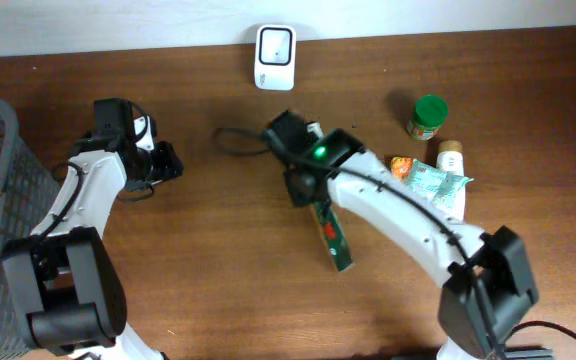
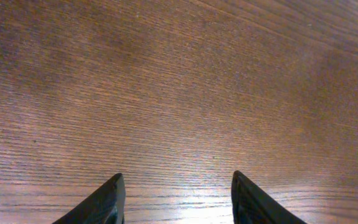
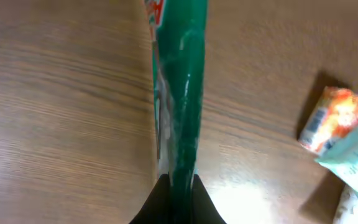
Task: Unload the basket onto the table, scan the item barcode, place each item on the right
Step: 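Lift the glove pack upright with the right gripper, then raise the glove pack up against the white scanner, then carry the glove pack right and lay it on the scanned items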
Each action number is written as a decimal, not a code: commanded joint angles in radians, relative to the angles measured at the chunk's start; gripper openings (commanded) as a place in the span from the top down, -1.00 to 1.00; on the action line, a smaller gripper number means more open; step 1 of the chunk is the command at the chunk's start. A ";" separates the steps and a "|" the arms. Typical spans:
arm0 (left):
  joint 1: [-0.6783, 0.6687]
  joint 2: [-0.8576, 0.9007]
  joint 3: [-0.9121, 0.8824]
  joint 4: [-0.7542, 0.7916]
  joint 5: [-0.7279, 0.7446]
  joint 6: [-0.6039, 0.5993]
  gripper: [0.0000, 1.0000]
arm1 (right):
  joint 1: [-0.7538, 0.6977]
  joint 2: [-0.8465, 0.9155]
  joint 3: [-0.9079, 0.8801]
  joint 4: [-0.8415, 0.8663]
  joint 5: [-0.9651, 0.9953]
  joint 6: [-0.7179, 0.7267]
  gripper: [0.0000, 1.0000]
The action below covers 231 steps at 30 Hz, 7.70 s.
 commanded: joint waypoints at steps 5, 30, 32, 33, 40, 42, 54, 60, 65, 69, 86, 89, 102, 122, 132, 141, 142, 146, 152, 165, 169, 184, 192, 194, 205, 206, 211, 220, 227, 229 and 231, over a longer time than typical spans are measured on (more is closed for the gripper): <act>0.005 -0.020 0.016 0.006 -0.025 0.017 -0.06 | 0.135 0.162 0.001 0.073 0.087 0.096 0.67; -0.339 0.055 0.015 -0.012 0.224 0.183 0.87 | -0.328 0.243 0.208 -0.122 -0.623 -0.236 -0.25; -0.345 0.076 0.015 -0.014 0.221 0.215 0.92 | -0.328 0.243 0.208 -0.122 -0.623 -0.236 -0.24; -0.345 0.095 0.015 -0.019 0.220 0.242 0.94 | -0.328 0.243 0.208 -0.122 -0.623 -0.236 -0.24; -0.344 0.154 0.015 -0.070 0.133 0.275 1.00 | -0.328 0.243 0.208 -0.122 -0.624 -0.236 -0.24; -0.344 0.166 0.015 -0.032 0.035 0.275 1.00 | -0.328 0.243 0.208 -0.129 -0.624 -0.235 -0.24; -0.295 0.189 0.015 0.151 -0.049 0.117 1.00 | -0.328 0.243 -0.148 0.185 -0.942 -0.219 -0.57; -0.285 0.189 0.015 0.098 -0.022 0.078 1.00 | -0.262 0.244 -0.254 0.409 -0.941 -0.017 -0.44; -0.284 0.189 0.015 0.095 -0.016 0.055 1.00 | -0.199 0.243 -0.274 0.554 -0.923 0.069 0.27; -0.284 0.189 0.015 0.092 -0.016 0.052 1.00 | -0.218 0.242 -0.274 0.557 -0.925 0.068 0.82; -0.051 0.100 0.266 -0.121 0.014 0.057 0.16 | -0.291 -0.137 -0.144 0.330 -1.136 -0.311 0.92; -0.036 0.101 0.266 -0.126 0.010 0.057 -0.22 | -0.291 -0.190 -0.083 0.270 -1.160 -0.322 0.92; 0.006 0.101 0.266 -0.126 -0.240 0.057 -0.98 | -0.317 -0.217 0.099 0.160 -1.352 -0.339 0.92; 0.006 0.101 0.266 -0.126 -0.240 0.057 -0.98 | -0.388 -0.189 0.100 0.555 -1.465 0.039 0.92; 0.006 0.101 0.266 -0.126 -0.240 0.057 -0.98 | -0.196 -0.080 0.100 0.547 -0.061 -0.413 0.92; 0.006 0.101 0.266 -0.126 -0.240 0.057 -0.98 | -0.114 0.339 0.100 1.338 0.716 -1.250 0.92; 0.006 0.101 0.266 -0.126 -0.240 0.057 -0.99 | -0.110 0.375 0.100 1.409 0.734 -1.328 0.92; 0.006 0.101 0.266 -0.126 -0.240 0.057 -0.98 | -0.107 0.544 0.100 1.712 0.734 -1.566 0.92; 0.006 0.101 0.266 -0.126 -0.240 0.057 -0.98 | -0.130 0.644 0.121 1.754 0.647 -1.579 0.92; 0.006 0.101 0.266 -0.126 -0.240 0.057 -0.98 | -0.170 0.690 0.180 1.670 0.532 -1.572 0.92; 0.006 0.101 0.266 -0.126 -0.240 0.057 -0.98 | -0.169 0.690 0.180 1.671 0.536 -1.572 0.92; 0.006 0.101 0.266 -0.126 -0.240 0.057 -0.98 | -0.122 0.435 0.180 1.619 0.631 -1.571 0.92; 0.006 0.101 0.266 -0.126 -0.240 0.057 -0.98 | -0.119 0.103 0.180 0.876 0.550 -1.022 0.92; 0.006 0.101 0.266 -0.126 -0.240 0.057 -0.98 | -0.119 -0.007 0.180 0.662 0.514 -0.823 0.92; 0.006 0.101 0.266 -0.126 -0.240 0.057 -0.98 | -0.629 -0.293 0.151 -0.106 -0.246 -0.003 0.92; 0.006 0.101 0.266 -0.126 -0.240 0.057 -0.99 | -0.674 -0.285 0.136 -0.106 -0.294 0.006 0.92; 0.006 0.101 0.266 -0.126 -0.240 0.057 -0.99 | -0.885 -0.149 0.016 0.027 -0.551 0.046 0.88; 0.006 0.101 0.266 -0.126 -0.240 0.057 -0.98 | -0.917 -0.207 0.096 0.030 -0.541 0.007 -0.70; 0.006 0.101 0.266 -0.126 -0.240 0.057 -0.98 | -0.916 -0.566 0.128 -0.124 -0.508 -0.077 -0.97; 0.006 0.101 0.266 -0.126 -0.240 0.057 -0.98 | -0.916 -0.673 0.128 -0.209 -0.526 -0.124 -0.97; 0.006 0.101 0.266 -0.126 -0.240 0.057 -0.98 | -0.916 -0.755 0.128 -0.316 -0.542 -0.124 -0.97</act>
